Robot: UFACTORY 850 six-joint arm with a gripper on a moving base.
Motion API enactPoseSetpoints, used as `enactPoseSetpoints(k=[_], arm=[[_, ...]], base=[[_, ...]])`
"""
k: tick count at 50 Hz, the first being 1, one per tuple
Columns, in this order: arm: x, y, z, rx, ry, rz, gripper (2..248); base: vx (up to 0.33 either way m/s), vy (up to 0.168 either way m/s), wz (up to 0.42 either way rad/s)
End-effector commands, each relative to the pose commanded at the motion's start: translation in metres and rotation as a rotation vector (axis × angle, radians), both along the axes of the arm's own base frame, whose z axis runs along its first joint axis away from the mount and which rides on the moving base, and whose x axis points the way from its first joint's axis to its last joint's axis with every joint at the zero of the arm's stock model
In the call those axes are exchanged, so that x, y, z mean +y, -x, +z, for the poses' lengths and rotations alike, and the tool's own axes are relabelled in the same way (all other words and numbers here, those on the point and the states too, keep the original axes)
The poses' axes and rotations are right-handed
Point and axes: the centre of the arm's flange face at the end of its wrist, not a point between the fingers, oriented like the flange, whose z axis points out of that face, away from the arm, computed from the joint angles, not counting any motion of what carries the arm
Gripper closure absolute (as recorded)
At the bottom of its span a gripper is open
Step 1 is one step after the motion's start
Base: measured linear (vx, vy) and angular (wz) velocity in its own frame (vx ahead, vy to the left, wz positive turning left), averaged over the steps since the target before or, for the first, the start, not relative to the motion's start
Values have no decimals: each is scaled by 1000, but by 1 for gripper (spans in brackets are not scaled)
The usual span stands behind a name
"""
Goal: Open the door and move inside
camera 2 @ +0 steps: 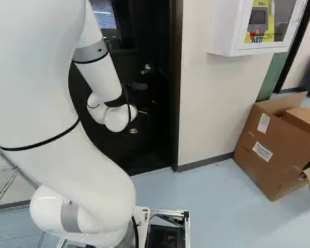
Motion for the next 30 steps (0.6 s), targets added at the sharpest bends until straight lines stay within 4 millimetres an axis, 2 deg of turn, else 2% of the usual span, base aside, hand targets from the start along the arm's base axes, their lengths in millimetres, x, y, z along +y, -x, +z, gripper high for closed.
enactPoseSetpoints(k=[30], arm=[[0, 3, 0, 0, 0, 0, 3]], base=[[-1, -3, -4]])
